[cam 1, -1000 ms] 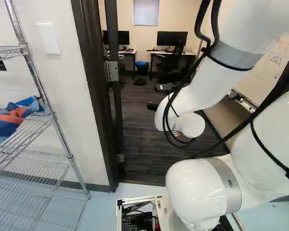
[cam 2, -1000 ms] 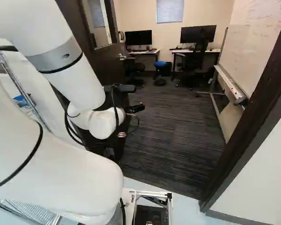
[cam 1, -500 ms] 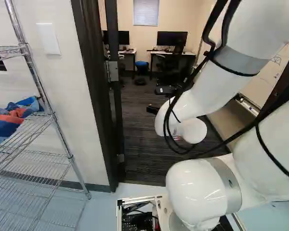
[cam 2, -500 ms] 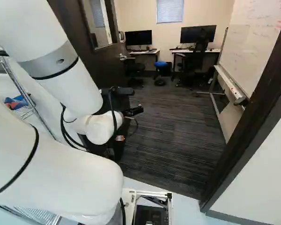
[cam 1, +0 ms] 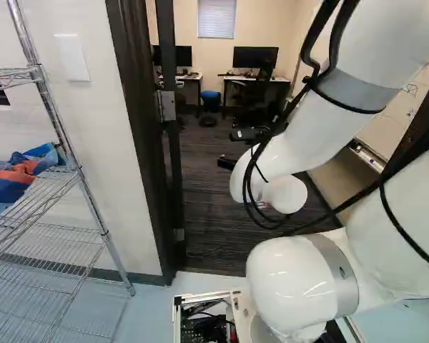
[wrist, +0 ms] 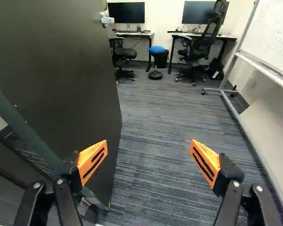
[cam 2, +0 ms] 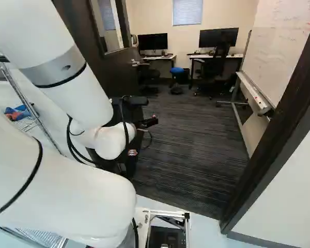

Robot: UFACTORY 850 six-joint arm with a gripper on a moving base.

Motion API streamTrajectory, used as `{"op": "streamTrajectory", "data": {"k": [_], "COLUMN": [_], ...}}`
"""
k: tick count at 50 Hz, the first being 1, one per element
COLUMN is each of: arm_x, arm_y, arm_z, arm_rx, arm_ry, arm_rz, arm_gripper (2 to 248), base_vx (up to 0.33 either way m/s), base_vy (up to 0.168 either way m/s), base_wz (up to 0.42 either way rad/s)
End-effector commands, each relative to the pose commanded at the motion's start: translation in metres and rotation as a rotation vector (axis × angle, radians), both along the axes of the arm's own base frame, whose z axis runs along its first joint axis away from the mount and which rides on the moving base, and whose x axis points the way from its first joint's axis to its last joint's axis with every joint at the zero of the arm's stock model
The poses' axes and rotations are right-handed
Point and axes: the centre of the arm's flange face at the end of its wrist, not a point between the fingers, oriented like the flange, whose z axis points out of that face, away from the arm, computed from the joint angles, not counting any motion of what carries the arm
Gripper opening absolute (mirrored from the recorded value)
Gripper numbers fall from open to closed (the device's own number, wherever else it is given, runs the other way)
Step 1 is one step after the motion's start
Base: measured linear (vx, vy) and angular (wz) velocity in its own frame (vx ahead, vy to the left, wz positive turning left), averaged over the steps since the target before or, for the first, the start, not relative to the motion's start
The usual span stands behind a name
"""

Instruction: Open the door and move inside

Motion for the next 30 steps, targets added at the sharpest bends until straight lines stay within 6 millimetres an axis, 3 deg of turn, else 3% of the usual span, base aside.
{"op": "streamTrajectory", "data": {"k": [7,30], "arm_x": [0.0000,0.0000], "arm_y": [0.0000,0.0000], "arm_z": [0.0000,0.0000], "arm_rx": [0.000,0.000], "arm_ry": [0.000,0.000], "arm_rz": [0.000,0.000], "arm_gripper": [247,247], "base_vx": [-0.001,0.039], "base_vy": [-0.002,-0.046], "base_wz": [-0.019,-0.289]}}
